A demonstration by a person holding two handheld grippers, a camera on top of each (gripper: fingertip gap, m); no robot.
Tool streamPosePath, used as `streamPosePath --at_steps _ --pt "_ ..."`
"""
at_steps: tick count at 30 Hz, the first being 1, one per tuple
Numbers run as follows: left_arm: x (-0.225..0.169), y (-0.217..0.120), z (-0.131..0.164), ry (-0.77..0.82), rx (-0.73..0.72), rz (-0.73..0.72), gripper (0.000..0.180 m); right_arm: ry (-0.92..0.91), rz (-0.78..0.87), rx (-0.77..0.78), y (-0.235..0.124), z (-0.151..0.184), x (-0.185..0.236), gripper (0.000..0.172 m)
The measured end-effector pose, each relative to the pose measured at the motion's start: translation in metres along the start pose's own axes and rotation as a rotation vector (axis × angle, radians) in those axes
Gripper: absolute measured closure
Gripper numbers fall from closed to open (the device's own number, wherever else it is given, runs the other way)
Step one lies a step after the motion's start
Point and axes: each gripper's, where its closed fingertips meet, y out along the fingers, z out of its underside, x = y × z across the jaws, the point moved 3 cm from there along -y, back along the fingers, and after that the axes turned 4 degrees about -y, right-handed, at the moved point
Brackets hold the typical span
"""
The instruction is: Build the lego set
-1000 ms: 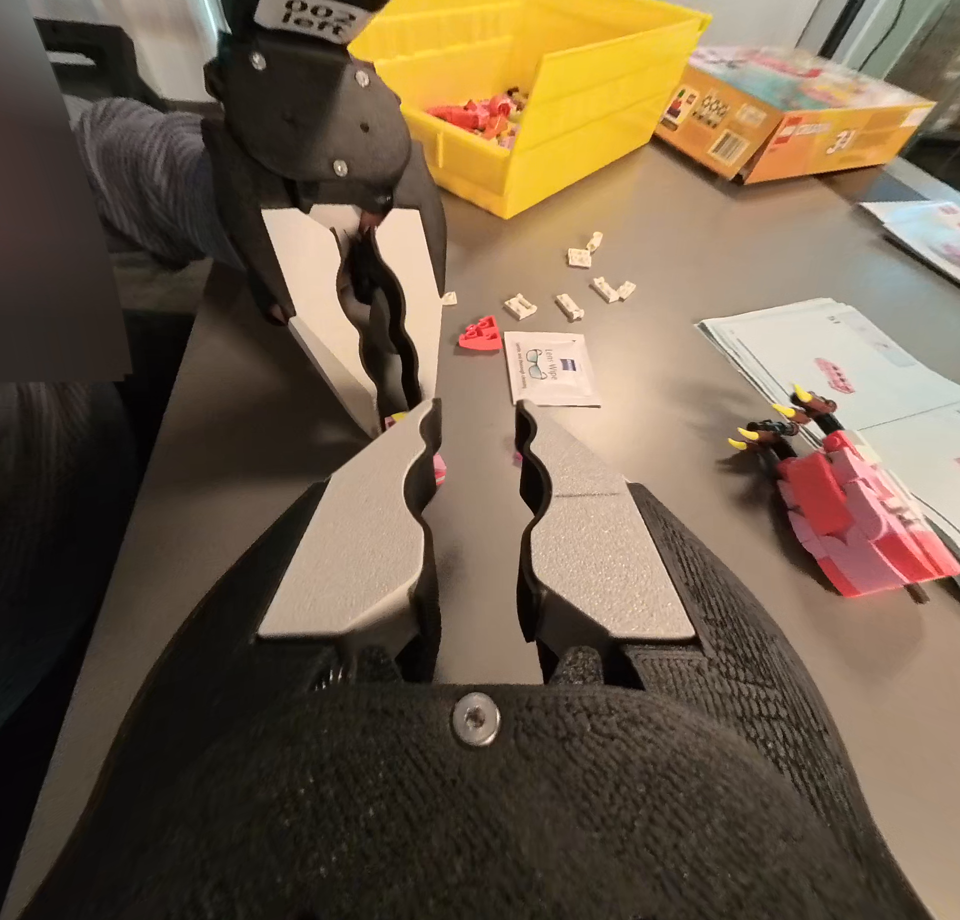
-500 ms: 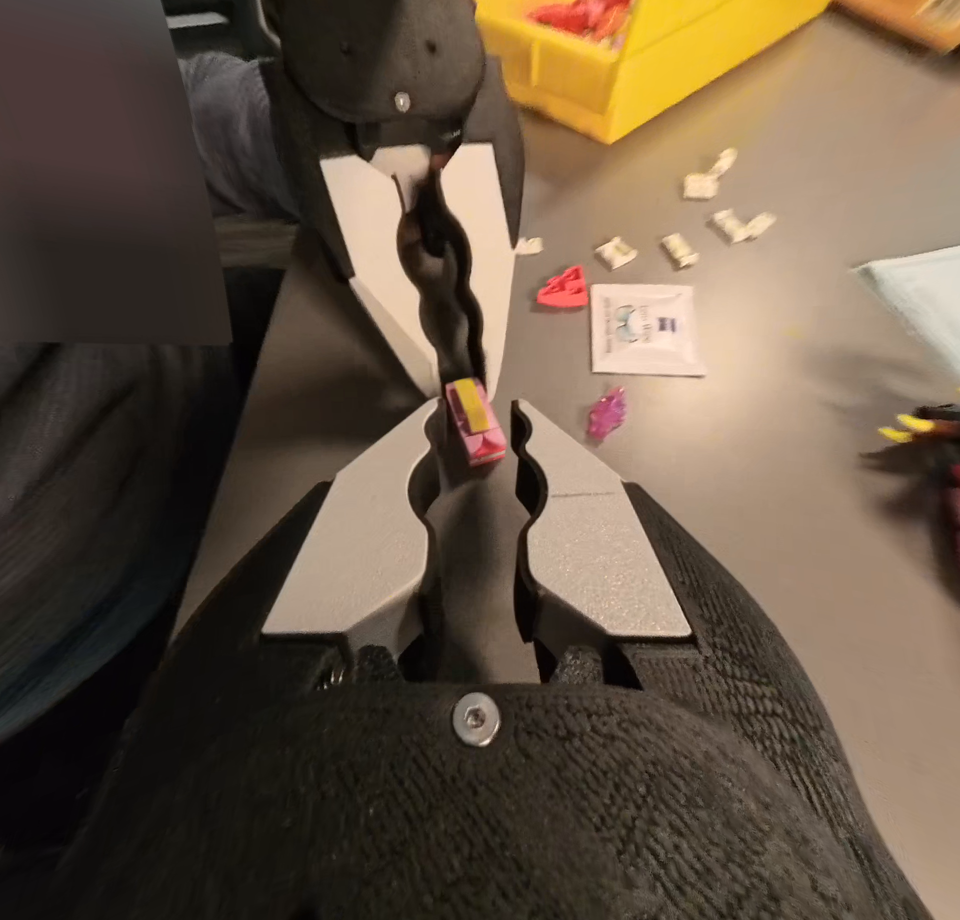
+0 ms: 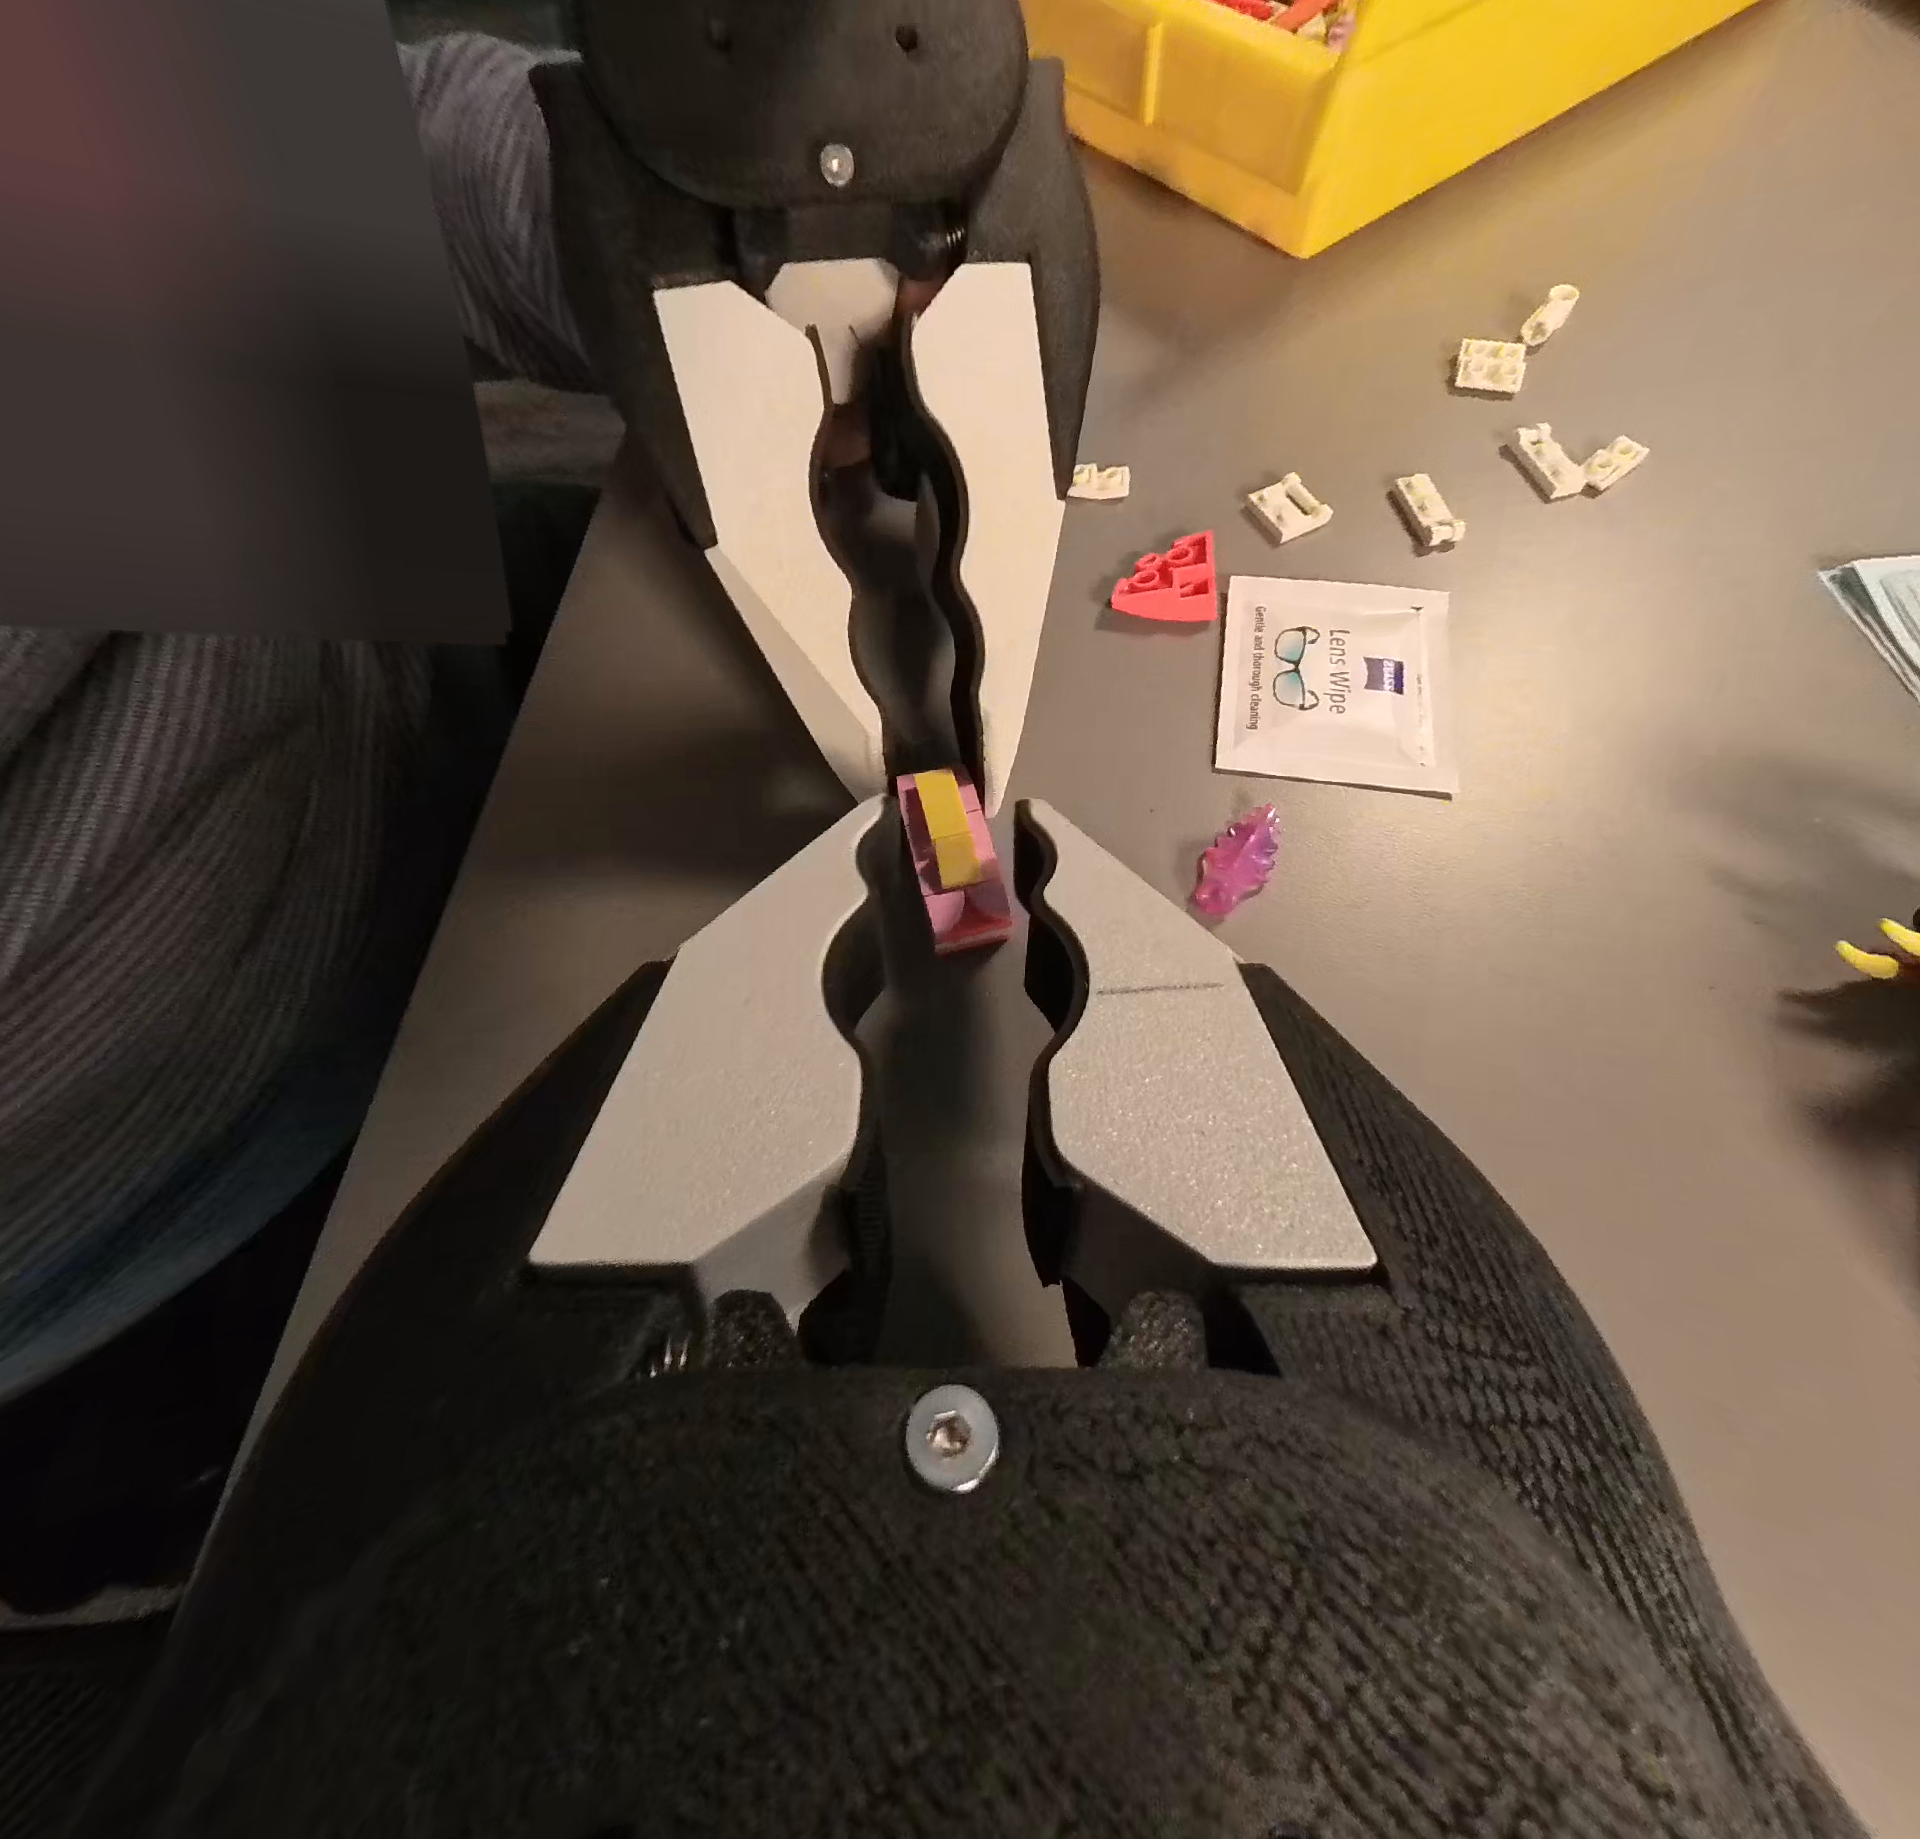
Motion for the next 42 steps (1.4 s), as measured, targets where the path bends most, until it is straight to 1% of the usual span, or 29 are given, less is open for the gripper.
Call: streamPosePath --at_steps 18,21,25,31,34,42 --pt "-0.0001 -0.0001 0.0001 -0.003 -0.001 0.003 0.164 0.021 -0.001 -0.025 -0.0024 -0.0019 -0.0024 0.152" --pt "-0.0002 0.0 0.0001 -0.001 0.0 0.002 0.164 -0.02 0.021 0.016 -0.0011 -0.0005 -0.0039 0.15" --pt "-0.0006 0.0002 0.0004 0.007 0.001 -0.003 0.164 -0.034 -0.045 0.041 0.0026 -0.0061 0.0043 0.151" --pt "-0.0015 0.0004 0.0006 0.014 0.003 -0.001 0.164 -0.051 -0.084 0.14 0.0061 0.0 0.0039 0.158" --pt "-0.0015 0.0004 0.0007 0.015 0.003 -0.001 0.164 -0.052 -0.094 0.156 0.0069 0.0003 0.0033 0.163" --pt "-0.0013 0.0004 0.0007 0.014 0.003 -0.001 0.164 -0.04 -0.099 0.177 0.0026 -0.0027 0.0017 0.165"
